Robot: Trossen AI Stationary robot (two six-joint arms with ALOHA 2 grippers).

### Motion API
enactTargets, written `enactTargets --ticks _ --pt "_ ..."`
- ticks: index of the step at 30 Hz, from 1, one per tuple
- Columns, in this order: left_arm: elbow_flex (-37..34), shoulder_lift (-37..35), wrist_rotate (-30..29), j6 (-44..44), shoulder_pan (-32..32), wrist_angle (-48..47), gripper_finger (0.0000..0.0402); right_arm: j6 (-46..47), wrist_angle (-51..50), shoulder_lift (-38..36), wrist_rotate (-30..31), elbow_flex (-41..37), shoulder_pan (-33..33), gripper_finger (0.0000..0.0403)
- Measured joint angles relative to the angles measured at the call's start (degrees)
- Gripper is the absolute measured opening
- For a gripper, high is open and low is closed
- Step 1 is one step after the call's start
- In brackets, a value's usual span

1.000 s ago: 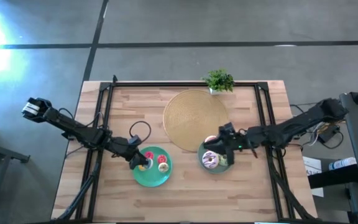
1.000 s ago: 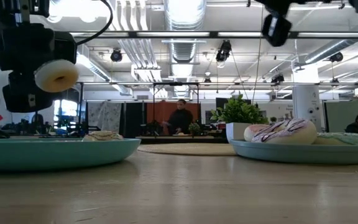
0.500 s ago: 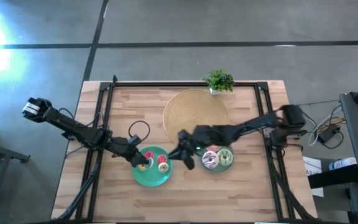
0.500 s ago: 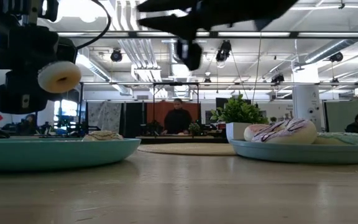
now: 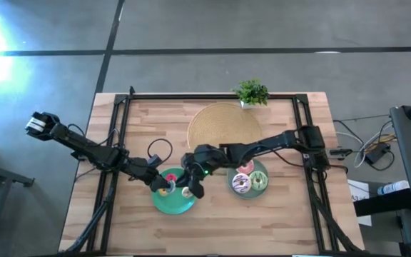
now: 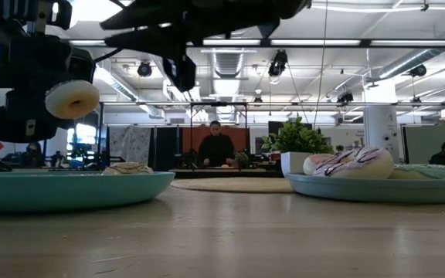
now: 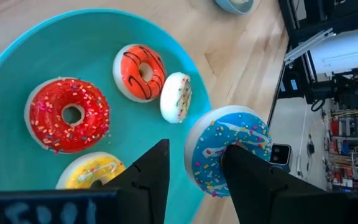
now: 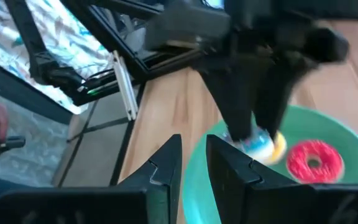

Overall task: Pick & Place donuts
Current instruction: Put the small blue donut on the light green plate

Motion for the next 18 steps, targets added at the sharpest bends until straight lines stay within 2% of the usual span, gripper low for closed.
enactTargets --ticks 11,18 --pt "0.0 0.0 0.0 0.3 0.0 0.6 0.0122 -1.1 -0.7 6.5 -0.5 6.3 -0.1 0.0068" --pt "0.0 0.0 0.0 0.3 0.0 0.6 0.0122 -0.6 -2.1 6.8 -0.5 6.3 -0.2 0.0068"
